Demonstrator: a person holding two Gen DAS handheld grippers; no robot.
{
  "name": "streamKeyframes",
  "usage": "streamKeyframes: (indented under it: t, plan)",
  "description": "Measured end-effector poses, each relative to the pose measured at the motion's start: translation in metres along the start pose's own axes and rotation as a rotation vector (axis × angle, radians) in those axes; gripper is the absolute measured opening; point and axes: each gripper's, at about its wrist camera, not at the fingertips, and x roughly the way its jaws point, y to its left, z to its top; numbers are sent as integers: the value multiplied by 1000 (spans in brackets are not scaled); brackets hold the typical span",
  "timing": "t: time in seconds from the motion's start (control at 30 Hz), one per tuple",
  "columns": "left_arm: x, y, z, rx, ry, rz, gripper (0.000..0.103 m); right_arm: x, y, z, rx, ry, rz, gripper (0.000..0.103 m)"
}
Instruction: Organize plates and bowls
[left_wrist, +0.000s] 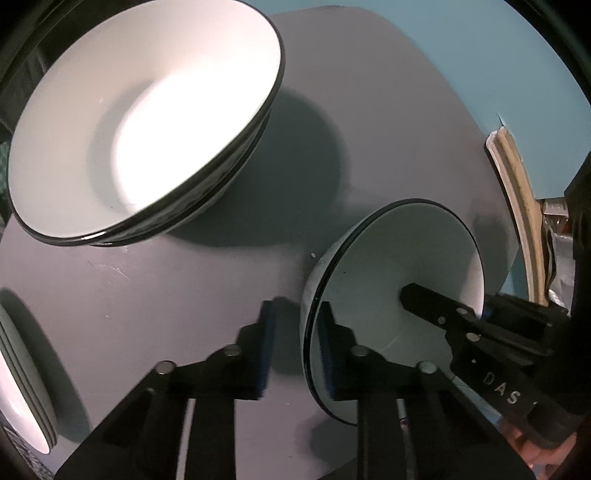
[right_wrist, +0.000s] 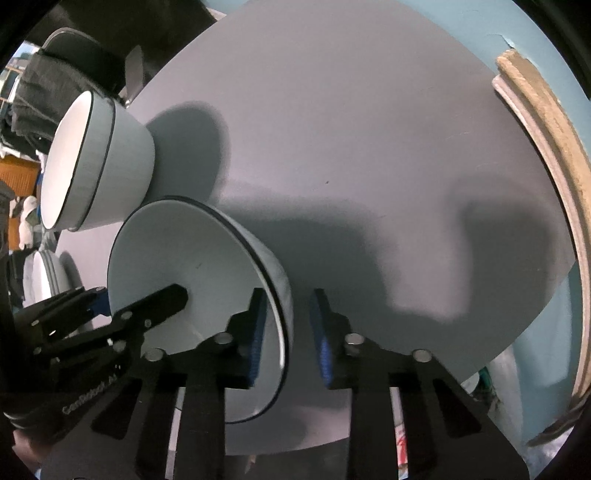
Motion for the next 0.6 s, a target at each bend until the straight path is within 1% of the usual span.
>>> streamKeyframes:
  t: [0.03, 0.07, 0.13, 0.33, 0.47, 0.6]
  plan:
    - [0, 0, -1, -1, 0, -9, 14, 1, 5, 2, -1, 3, 1, 15]
    - [0, 0, -1, 0, -1, -18, 11, 3, 2, -5, -3, 6, 1, 15]
    - [-1, -2, -1, 6, -5, -28, 8, 1, -2, -5, -8, 6, -11, 14]
    - [-2, -7, -2, 26, 0, -16, 8, 0, 6, -3, -10, 7, -45, 8]
    - [-3, -12, -4, 39, 13, -4, 8, -6, 1, -5, -11, 15, -46, 7]
    - [-10, -15, -13, 40, 9, 3, 8, -9, 6, -9, -18, 15, -44, 7]
